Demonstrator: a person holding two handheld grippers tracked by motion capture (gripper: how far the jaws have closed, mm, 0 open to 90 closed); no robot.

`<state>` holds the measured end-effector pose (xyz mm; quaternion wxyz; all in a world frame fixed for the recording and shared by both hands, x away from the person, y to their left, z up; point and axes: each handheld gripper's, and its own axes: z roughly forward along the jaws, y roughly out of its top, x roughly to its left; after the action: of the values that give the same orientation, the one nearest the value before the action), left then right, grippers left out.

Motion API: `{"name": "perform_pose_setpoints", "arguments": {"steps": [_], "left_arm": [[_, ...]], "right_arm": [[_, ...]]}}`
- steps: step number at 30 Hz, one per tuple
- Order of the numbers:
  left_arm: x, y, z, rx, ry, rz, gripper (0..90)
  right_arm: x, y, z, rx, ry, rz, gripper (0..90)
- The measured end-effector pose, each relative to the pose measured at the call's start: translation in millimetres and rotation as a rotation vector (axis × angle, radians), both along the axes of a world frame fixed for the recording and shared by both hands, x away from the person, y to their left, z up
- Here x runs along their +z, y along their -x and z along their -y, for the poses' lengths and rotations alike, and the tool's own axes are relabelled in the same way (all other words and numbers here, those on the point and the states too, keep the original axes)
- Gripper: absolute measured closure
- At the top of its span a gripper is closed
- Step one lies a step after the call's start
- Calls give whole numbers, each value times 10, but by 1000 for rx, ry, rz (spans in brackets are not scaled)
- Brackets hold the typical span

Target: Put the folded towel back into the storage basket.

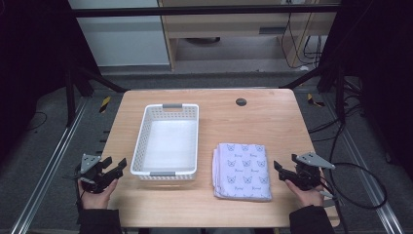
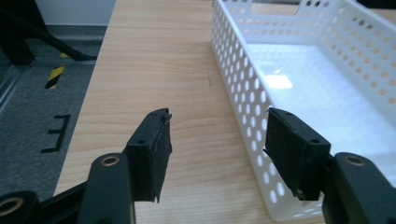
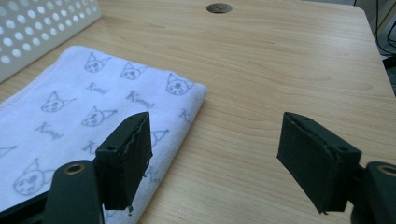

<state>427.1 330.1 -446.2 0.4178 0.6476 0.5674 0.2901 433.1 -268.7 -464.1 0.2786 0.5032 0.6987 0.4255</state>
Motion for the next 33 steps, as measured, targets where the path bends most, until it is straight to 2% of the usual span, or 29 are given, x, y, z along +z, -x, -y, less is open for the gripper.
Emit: {"name": "perform_pose_setpoints", "arguments": {"steps": [2,5,14,20,33], "left_arm": [[41,20,14,-18,31,-7,427],[105,45,66,-33,46,2,435],[247,121,288,-78,28,37,420],[287,148,431,-101,4,44,392],[330,183,722,-171,-5,54,349]], "right_arm": [[14,6,-8,8,-6,2,260],[27,11,-23,15,-7,5,259],[90,34,-37,37,-6,17,272],[108,35,-40,40,-14,15,273],[139,34,-39,37,-11,37,266]]}}
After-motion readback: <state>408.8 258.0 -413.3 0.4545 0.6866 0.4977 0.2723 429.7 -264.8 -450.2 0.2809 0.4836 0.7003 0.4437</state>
